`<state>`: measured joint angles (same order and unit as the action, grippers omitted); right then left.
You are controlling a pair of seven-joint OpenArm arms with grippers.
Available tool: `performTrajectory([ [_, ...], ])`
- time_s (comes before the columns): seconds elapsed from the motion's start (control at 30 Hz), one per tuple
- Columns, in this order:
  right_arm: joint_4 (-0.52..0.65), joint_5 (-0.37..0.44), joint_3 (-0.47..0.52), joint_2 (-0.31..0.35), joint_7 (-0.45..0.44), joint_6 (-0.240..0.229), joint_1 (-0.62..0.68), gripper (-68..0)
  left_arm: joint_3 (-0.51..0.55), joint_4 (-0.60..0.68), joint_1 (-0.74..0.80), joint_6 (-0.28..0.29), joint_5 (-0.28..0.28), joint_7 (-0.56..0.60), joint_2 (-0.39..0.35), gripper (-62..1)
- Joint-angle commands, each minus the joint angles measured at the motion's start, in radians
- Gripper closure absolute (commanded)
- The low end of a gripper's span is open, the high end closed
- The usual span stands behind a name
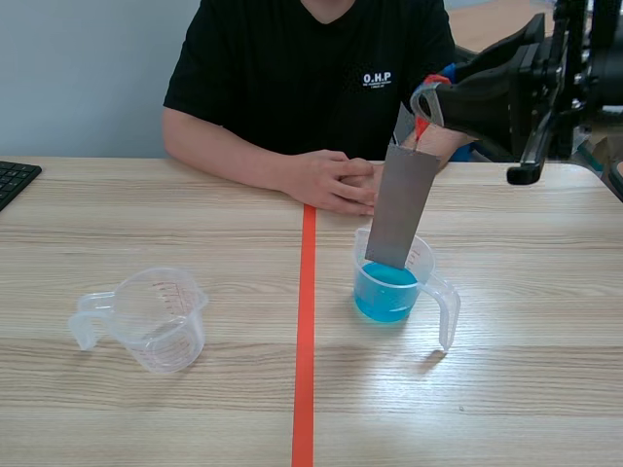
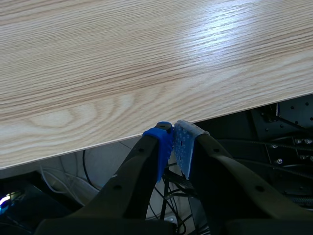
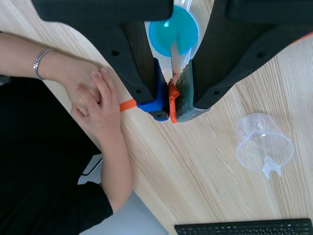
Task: Do the redox reaction experiment.
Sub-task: 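Raise the plate and point at it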
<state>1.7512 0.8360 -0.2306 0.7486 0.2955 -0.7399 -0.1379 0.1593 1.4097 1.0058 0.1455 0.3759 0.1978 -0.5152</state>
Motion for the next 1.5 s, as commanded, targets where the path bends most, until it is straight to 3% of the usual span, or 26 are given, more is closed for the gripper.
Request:
performTrajectory([
  [0.0, 0.016, 0.011, 0.037, 0.013, -0.019, -0.006, -0.019, -1.7, -0.002, 0.012, 0.011, -0.001, 0.005, 0.011, 0.005, -5.1],
  [0.5, 0.038, 0.074, 0.076, 0.013, 0.047, -0.006, -0.019, -1.7, -0.002, 0.013, 0.011, 0.0, -0.006, 0.024, -0.023, -5.1],
  [0.83, 0.038, 0.077, 0.076, 0.013, 0.047, -0.006, -0.019, -1.7, 0.0, 0.066, -0.024, -0.001, 0.003, 0.04, -0.207, -5.1],
  [1.03, 0.038, 0.087, 0.076, 0.013, 0.047, -0.006, -0.02, -1.7, 0.0, 0.085, -0.158, 0.007, 0.006, 0.037, -0.316, -5.1],
  [1.17, 0.038, 0.092, 0.076, 0.013, 0.047, -0.006, -0.02, -1.7, -0.016, 0.114, -0.281, 0.056, 0.006, 0.032, -0.367, -5.1],
  [1.3, 0.038, 0.093, 0.076, 0.013, 0.047, -0.006, -0.02, -1.7, -0.125, 0.136, -0.479, 0.066, -0.006, -0.053, -0.372, -5.0],
  [1.47, 0.038, 0.097, 0.076, 0.013, 0.047, -0.006, -0.02, -1.7, -0.377, 0.134, -0.756, 0.065, -0.006, -0.157, -0.344, -5.0],
])
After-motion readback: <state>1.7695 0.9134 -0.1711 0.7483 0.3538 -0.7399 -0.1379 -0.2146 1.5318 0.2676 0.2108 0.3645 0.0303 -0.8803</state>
